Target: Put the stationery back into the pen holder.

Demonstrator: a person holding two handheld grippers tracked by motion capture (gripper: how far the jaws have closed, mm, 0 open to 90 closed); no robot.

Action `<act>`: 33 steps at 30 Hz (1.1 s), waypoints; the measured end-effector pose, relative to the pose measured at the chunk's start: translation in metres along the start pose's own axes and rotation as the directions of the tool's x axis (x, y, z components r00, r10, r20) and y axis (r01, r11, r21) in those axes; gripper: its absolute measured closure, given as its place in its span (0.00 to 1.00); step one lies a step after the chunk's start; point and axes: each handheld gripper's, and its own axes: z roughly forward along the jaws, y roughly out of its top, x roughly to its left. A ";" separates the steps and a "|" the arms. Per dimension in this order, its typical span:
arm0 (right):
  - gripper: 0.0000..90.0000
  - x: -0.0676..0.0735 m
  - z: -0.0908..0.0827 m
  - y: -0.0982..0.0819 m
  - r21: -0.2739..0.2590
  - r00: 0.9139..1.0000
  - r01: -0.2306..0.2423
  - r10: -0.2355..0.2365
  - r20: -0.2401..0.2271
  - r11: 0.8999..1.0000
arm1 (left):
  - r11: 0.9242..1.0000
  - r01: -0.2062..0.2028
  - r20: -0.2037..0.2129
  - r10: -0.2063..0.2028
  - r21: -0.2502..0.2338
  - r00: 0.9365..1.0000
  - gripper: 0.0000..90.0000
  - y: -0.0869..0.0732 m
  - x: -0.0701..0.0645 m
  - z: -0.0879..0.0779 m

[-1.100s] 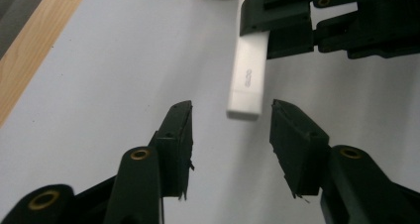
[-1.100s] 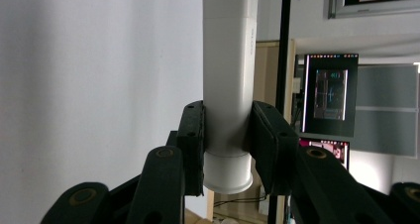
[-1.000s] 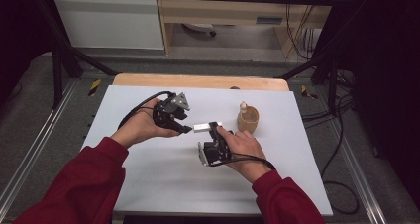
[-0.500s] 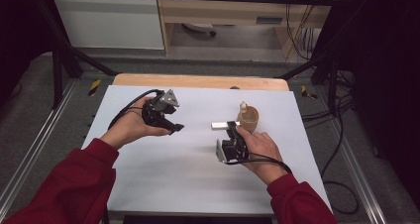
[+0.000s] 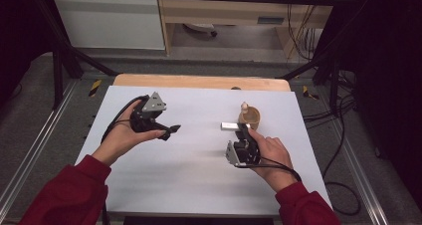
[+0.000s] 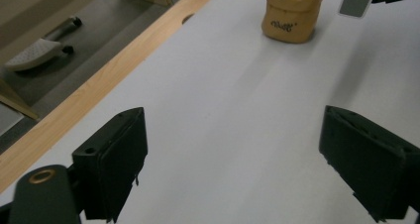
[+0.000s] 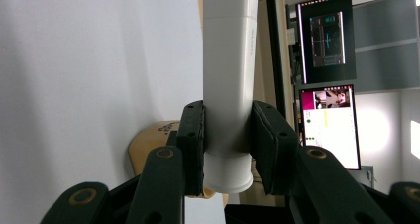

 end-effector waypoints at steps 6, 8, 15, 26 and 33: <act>0.75 -0.011 -0.005 -0.002 -0.021 0.994 -0.109 0.109 0.010 0.994 | 0.986 0.113 -0.067 -0.122 -0.124 0.990 0.11 -0.024 -0.002 -0.015; 0.75 -0.014 -0.006 -0.003 -0.029 0.989 -0.145 0.146 0.008 0.989 | 0.976 0.149 -0.086 -0.164 -0.160 0.983 0.11 -0.034 -0.003 -0.020; 0.75 -0.025 -0.005 -0.012 -0.065 0.954 -0.301 0.300 -0.017 0.952 | 0.932 0.246 -0.132 -0.288 -0.266 0.948 0.11 -0.075 -0.015 -0.031; 0.75 -0.044 0.009 -0.032 -0.113 0.821 -0.571 0.563 -0.098 0.813 | 0.885 0.305 -0.170 -0.381 -0.352 0.909 0.11 -0.109 -0.037 -0.043; 0.75 -0.055 0.020 -0.041 -0.111 0.727 -0.686 0.673 -0.132 0.719 | 0.887 0.304 -0.179 -0.381 -0.348 0.907 0.09 -0.122 -0.039 -0.043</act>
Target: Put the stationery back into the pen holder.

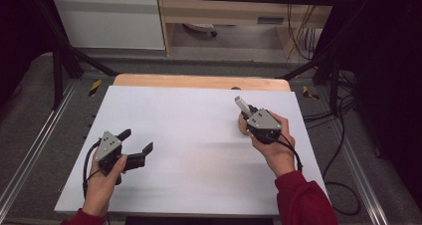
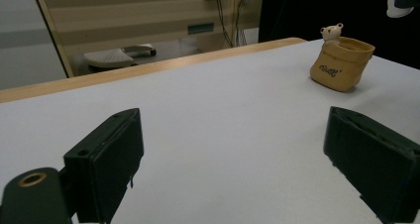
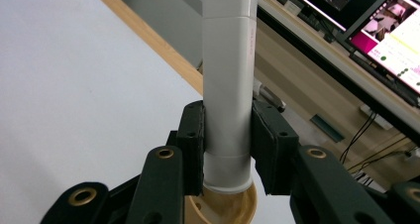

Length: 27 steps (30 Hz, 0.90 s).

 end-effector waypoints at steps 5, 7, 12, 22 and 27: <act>0.75 -0.009 0.005 -0.003 -0.009 0.995 -0.100 0.100 -0.008 0.995 | 1.000 0.018 -0.012 -0.018 0.008 1.000 0.07 -0.006 0.002 -0.004; 0.75 -0.012 0.007 -0.005 -0.011 0.991 -0.132 0.132 -0.013 0.991 | 1.000 0.019 -0.020 -0.019 0.005 1.000 0.07 -0.005 0.003 -0.005; 0.75 -0.019 0.014 -0.010 -0.011 0.972 -0.234 0.234 -0.039 0.972 | 1.000 0.014 -0.045 -0.014 0.002 0.999 0.07 -0.007 0.006 -0.005; 0.75 -0.037 0.023 -0.024 -0.014 0.912 -0.408 0.407 -0.045 0.913 | 1.000 0.023 -0.066 -0.023 0.011 0.998 0.07 -0.010 0.012 -0.004; 0.75 -0.040 0.033 -0.035 -0.010 0.872 -0.487 0.486 -0.051 0.873 | 1.000 0.026 -0.070 -0.026 0.011 0.997 0.07 -0.010 0.013 -0.004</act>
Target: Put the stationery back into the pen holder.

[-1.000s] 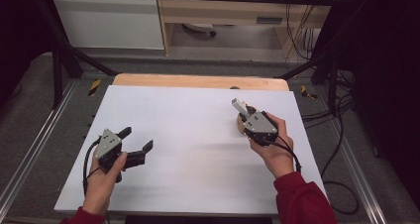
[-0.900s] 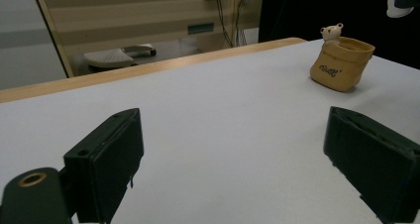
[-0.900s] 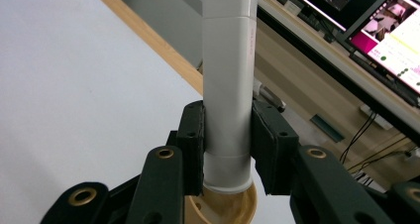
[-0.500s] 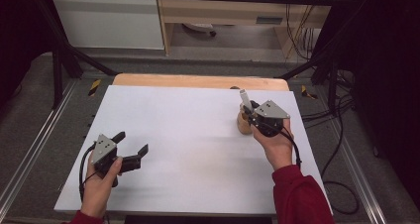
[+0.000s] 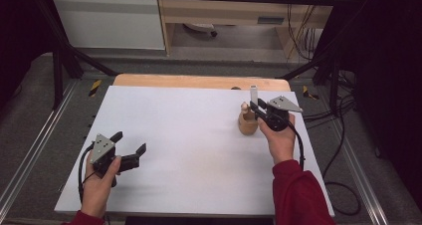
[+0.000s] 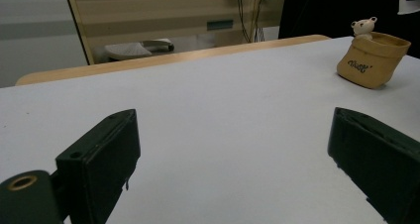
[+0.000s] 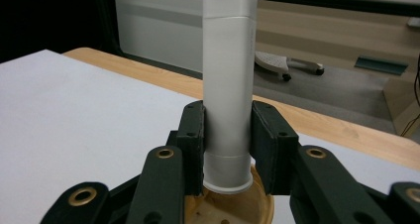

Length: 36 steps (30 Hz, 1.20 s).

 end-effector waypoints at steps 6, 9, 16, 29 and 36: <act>0.75 -0.005 0.005 -0.008 0.004 0.999 -0.050 0.050 0.005 0.999 | 1.000 0.002 0.000 -0.002 0.000 1.000 0.07 0.000 0.000 0.000; 0.75 -0.006 0.005 -0.014 0.018 0.998 -0.055 0.055 0.008 0.998 | 1.000 0.003 0.000 -0.003 0.002 1.000 0.07 0.000 0.000 0.000; 0.75 -0.008 0.009 -0.026 0.043 0.998 -0.066 0.066 0.011 0.997 | 1.000 0.011 -0.008 -0.011 0.000 1.000 0.07 0.000 0.003 -0.001; 0.75 -0.006 0.015 -0.034 0.066 0.998 -0.068 0.068 0.009 0.995 | 1.000 0.018 -0.009 -0.018 -0.002 1.000 0.08 0.000 0.003 -0.002; 0.75 -0.004 0.018 -0.039 0.092 0.998 -0.062 0.062 0.000 0.994 | 1.000 0.020 -0.014 -0.020 -0.003 1.000 0.08 0.000 0.004 -0.002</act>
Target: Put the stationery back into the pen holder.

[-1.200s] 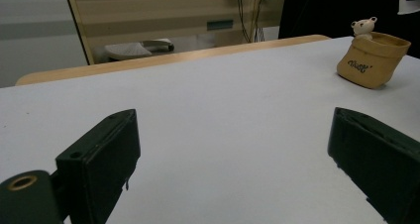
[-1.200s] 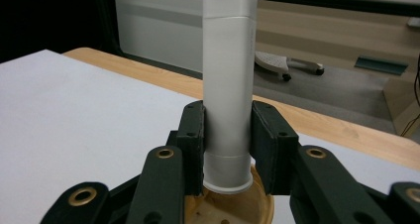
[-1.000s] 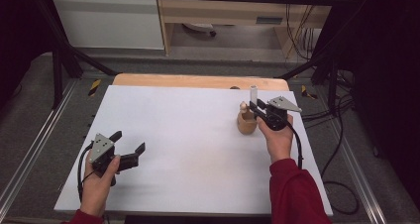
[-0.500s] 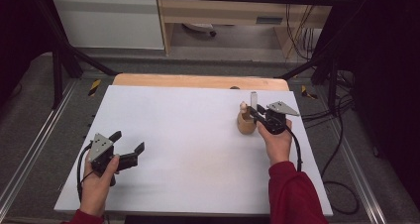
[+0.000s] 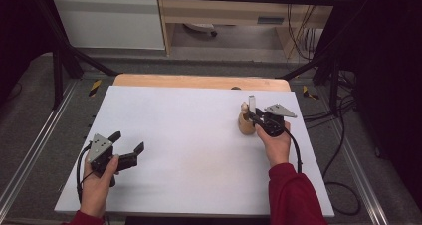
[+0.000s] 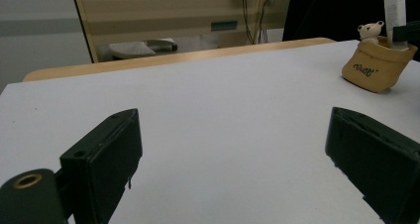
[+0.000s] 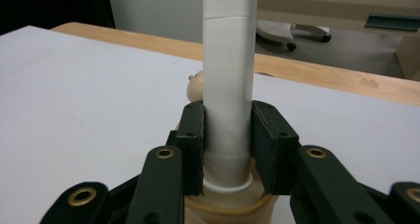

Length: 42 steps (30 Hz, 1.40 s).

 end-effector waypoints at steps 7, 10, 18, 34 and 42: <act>0.47 0.001 -0.005 0.005 -0.040 0.999 -0.033 0.032 -0.013 0.999 | 1.000 0.002 -0.001 -0.002 0.001 1.000 0.08 0.000 0.000 0.000; 0.40 0.001 -0.008 0.010 -0.048 0.999 -0.050 0.049 -0.013 0.998 | 1.000 0.001 -0.001 -0.001 0.001 1.000 0.08 0.000 0.000 0.000; 0.08 0.008 -0.015 0.025 -0.031 0.998 -0.058 0.057 -0.021 0.998 | 1.000 0.004 -0.003 -0.004 0.005 1.000 0.07 -0.001 0.001 0.000; 0.04 0.024 -0.065 0.047 -0.084 0.999 0.008 -0.012 -0.040 0.996 | 0.999 0.022 0.006 -0.022 0.029 1.000 0.04 -0.003 0.002 -0.001; 0.05 0.012 -0.095 0.041 -0.066 1.000 0.011 -0.013 -0.027 0.998 | 0.999 0.031 0.017 -0.031 0.037 0.999 0.04 -0.004 0.002 -0.003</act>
